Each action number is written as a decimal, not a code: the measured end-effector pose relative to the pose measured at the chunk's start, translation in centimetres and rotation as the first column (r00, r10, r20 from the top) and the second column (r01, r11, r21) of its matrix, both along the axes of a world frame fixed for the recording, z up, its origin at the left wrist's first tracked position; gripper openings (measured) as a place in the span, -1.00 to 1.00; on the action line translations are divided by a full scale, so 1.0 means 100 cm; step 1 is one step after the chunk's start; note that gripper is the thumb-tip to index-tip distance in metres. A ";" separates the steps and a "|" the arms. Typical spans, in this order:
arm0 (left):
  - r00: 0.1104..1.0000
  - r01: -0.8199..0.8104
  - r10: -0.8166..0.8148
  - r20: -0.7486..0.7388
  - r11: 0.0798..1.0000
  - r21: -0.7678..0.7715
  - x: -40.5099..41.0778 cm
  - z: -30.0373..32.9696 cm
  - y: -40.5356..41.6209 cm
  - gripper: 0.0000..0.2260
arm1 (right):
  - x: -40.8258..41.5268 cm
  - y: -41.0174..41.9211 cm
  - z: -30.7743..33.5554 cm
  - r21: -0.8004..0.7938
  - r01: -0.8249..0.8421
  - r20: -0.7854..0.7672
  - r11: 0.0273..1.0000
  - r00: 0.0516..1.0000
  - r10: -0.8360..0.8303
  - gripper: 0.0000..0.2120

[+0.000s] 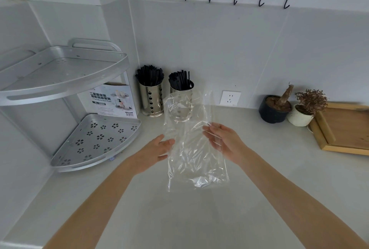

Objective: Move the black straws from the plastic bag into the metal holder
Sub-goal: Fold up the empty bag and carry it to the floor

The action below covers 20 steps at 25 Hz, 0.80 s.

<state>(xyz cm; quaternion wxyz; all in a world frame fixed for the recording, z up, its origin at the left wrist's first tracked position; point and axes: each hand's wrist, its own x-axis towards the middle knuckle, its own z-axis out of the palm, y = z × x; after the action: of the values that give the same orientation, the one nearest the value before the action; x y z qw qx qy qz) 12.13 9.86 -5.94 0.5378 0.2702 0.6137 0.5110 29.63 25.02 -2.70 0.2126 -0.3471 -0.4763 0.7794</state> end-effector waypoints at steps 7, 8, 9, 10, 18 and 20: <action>0.999 0.030 -0.028 0.028 0.997 -0.066 0.012 0.004 0.001 -0.83 | 0.004 0.000 -0.004 -0.140 -0.093 -0.067 0.986 0.994 0.084 -0.85; 1.000 0.022 -0.022 0.001 0.998 -0.055 0.011 0.003 0.000 -0.81 | 0.004 0.001 -0.005 -0.136 -0.084 -0.061 0.987 0.995 0.076 -0.86; 1.000 0.002 -0.003 -0.029 0.999 -0.040 0.010 0.002 0.000 -0.81 | 0.004 0.001 -0.006 -0.139 -0.069 -0.060 0.988 0.996 0.061 -0.87; 0.999 -0.016 0.015 -0.051 1.000 -0.026 0.008 0.001 -0.001 -0.82 | 0.005 0.002 -0.008 -0.151 -0.050 -0.063 0.987 0.997 0.041 -0.88; 0.987 -0.136 0.139 -0.081 0.990 0.048 -0.006 0.007 -0.006 -0.93 | 0.015 0.001 -0.021 -0.036 -0.168 0.118 0.985 0.978 0.171 -0.84; 0.986 -0.128 0.131 -0.103 0.991 0.040 -0.008 0.008 -0.008 -0.94 | 0.018 0.001 -0.021 -0.005 -0.165 0.124 0.986 0.979 0.164 -0.85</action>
<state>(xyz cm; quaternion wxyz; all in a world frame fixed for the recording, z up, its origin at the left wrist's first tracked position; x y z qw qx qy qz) 11.31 9.06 -5.16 0.4657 0.2652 0.6490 0.5400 31.40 25.08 -4.83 0.1183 -0.3536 -0.5177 0.7700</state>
